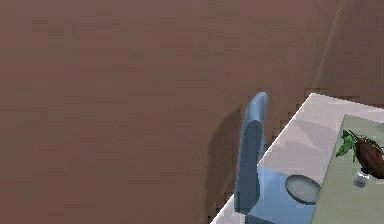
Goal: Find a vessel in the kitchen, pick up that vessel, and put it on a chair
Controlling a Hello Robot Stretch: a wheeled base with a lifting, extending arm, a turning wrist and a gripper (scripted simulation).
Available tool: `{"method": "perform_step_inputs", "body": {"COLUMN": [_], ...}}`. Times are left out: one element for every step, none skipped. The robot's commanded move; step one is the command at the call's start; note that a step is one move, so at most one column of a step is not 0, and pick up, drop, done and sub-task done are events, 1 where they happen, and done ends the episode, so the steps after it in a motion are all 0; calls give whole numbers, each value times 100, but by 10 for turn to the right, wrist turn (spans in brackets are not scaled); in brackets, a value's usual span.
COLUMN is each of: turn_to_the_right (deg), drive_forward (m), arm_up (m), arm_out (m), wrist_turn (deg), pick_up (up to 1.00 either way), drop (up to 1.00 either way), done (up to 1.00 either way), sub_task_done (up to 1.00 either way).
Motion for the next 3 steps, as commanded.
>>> {"method": "perform_step_inputs", "body": {"turn_to_the_right": [0,0,0], "drive_forward": [0,0,0], "arm_up": [0,10,24], "arm_out": [0,0,0], "wrist_turn": [0,0,0], "pick_up": [100,0,0], "drop": [0,0,0], "done": [0,0,0], "sub_task_done": [0,0,0]}}
